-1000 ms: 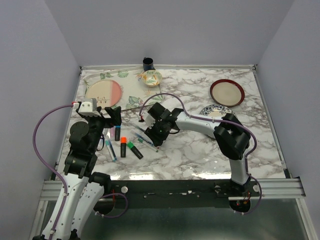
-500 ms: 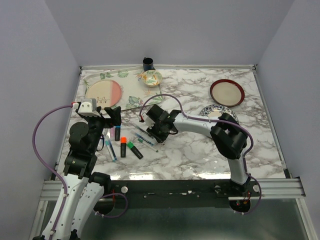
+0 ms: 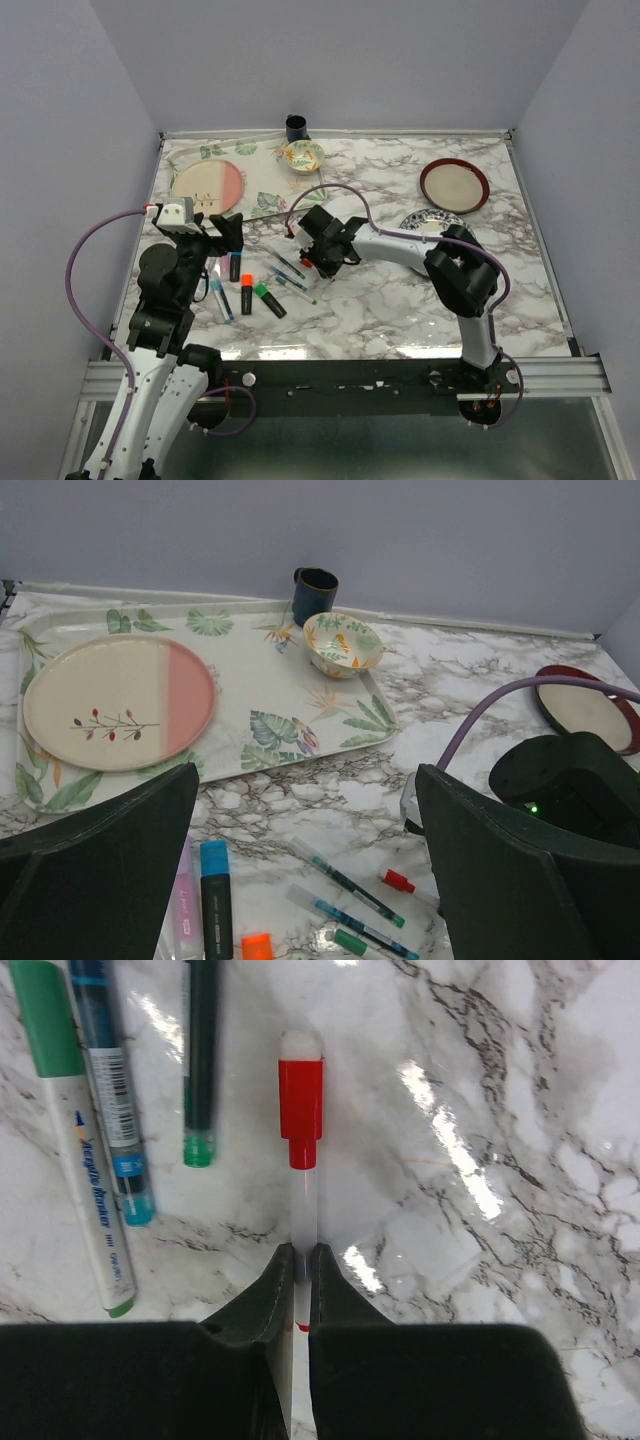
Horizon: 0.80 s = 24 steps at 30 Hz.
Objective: Open the pen caps
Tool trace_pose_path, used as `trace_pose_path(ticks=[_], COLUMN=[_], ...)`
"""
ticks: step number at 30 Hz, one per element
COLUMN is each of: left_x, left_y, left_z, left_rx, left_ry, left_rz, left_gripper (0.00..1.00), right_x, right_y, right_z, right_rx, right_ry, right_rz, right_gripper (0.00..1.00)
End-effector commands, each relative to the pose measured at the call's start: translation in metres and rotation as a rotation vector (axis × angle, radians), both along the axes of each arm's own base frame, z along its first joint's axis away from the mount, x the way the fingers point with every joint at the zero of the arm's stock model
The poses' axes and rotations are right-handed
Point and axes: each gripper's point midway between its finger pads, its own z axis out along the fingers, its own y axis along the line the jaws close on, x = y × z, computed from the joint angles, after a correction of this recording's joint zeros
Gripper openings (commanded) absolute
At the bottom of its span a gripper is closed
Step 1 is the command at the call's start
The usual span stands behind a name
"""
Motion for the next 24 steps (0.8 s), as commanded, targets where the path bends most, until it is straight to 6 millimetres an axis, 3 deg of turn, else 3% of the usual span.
trace_pose_path(ticks=[1,9,11,12,14,15,16,17,18,24], left_x=[0.003,0.004,0.004,0.003,0.002,0.0,-0.001,-0.003,-0.004,-0.013], left_y=[-0.008,-0.041,-0.054,-0.06,-0.074,-0.08,-0.084,-0.089,-0.093,-0.117], left_z=[0.001,-0.019,-0.016,-0.037,-0.032,-0.062,-0.068,-0.059,-0.079,-0.092], left_rx=[-0.025,-0.15,-0.263,-0.316,-0.499,-0.555,-0.608,-0.706,-0.737,-0.78], left_ry=[0.001,0.097,0.107,0.157,0.132,0.201,0.212,0.192,0.243,0.297], left_rz=[-0.035,-0.186,-0.239,-0.255,-0.32,-0.336,-0.353,-0.388,-0.385,-0.399], left_gripper=[0.99,0.99,0.99,0.99,0.99,0.99,0.99,0.99,0.99,0.99], right_x=[0.007,-0.004,-0.006,-0.007,-0.016,-0.019,-0.022,-0.029,-0.032,-0.049], right_y=[-0.025,-0.032,-0.035,-0.036,-0.036,-0.036,-0.036,-0.033,-0.031,-0.023], right_z=[0.01,0.061,0.072,0.083,0.093,0.1,0.102,0.105,0.107,0.112], right_rx=[-0.002,0.264,0.328,0.356,0.415,0.436,0.448,0.477,0.488,0.561], right_ry=[-0.006,0.127,0.159,0.146,0.175,0.169,0.174,0.198,0.208,0.309], right_rz=[0.008,0.138,0.158,0.172,0.208,0.224,0.235,0.262,0.271,0.32], right_gripper=[0.01,0.01,0.01,0.01,0.01,0.01,0.01,0.01,0.01,0.01])
